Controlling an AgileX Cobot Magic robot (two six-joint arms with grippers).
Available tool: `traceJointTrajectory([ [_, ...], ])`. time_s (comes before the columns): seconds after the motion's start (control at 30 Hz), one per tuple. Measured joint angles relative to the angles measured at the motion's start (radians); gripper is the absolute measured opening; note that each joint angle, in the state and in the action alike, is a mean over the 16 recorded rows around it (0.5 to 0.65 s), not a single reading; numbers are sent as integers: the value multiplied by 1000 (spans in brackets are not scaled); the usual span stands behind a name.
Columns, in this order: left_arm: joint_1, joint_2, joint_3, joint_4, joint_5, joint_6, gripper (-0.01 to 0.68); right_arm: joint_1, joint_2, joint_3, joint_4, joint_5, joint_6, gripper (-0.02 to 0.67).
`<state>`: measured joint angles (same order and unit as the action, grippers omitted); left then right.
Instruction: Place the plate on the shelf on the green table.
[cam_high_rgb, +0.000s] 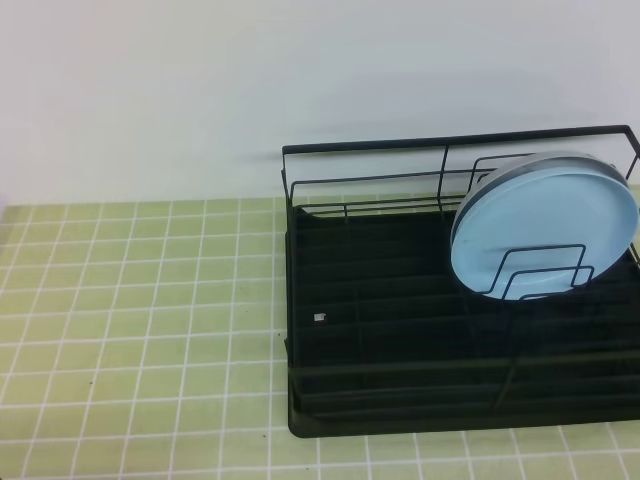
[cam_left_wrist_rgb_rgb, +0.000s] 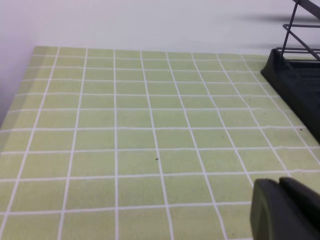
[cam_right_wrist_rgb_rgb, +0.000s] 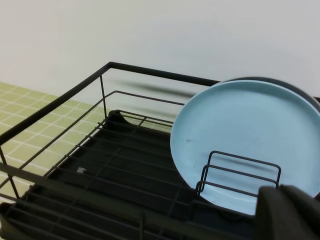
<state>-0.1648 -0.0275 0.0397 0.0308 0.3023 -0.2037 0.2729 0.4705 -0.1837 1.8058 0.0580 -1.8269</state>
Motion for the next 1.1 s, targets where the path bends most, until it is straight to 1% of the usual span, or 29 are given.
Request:
traceJointTrajectory([
  [0.23,0,0,0,0,0,0,0,-59,-88,1,0,-11,0,-4],
  [0.47,0,0,0,0,0,0,0,-145,-289,31,0,-49,0,-4],
  [0.57,0,1,0,0,0,0,0,-168,-369,58,0,-67,1,-4],
  [0.8,-1,2,0,0,0,0,0,-166,-482,125,-3,-87,2,-3],
  [1.1,-2,3,0,0,-1,0,0,-139,-496,158,-13,-53,10,-3],
])
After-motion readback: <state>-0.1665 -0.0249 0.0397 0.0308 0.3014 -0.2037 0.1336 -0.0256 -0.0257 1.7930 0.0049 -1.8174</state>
